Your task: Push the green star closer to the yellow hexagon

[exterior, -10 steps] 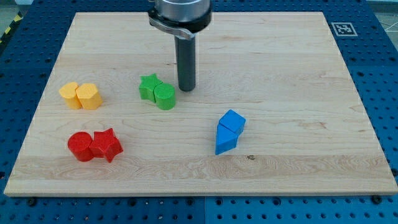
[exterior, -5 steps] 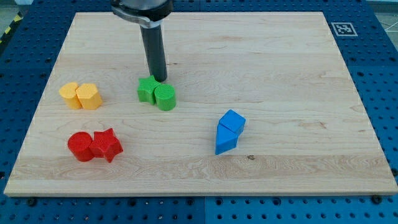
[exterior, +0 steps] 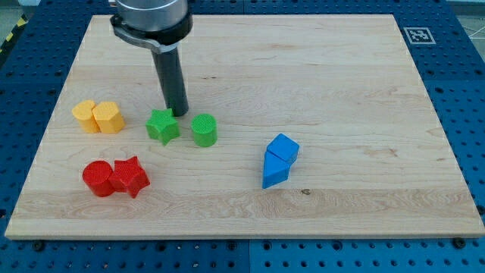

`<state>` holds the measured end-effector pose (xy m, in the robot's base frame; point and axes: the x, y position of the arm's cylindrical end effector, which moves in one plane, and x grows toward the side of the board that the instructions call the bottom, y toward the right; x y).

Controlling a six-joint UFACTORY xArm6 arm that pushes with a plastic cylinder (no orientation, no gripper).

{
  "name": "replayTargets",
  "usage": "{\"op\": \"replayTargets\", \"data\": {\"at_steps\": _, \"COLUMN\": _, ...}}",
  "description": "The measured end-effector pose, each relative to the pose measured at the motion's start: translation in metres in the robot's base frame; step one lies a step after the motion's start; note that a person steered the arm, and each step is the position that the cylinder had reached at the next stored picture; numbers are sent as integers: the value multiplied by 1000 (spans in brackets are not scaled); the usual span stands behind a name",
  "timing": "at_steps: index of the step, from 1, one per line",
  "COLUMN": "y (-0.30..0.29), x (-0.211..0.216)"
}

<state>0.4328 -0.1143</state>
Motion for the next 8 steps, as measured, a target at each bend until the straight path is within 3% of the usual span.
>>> {"op": "replayTargets", "data": {"at_steps": 3, "y": -37, "x": 38}}
{"op": "replayTargets", "data": {"at_steps": 5, "y": 7, "x": 8}}
{"op": "replayTargets", "data": {"at_steps": 6, "y": 24, "x": 13}}
{"op": "replayTargets", "data": {"at_steps": 8, "y": 26, "x": 61}}
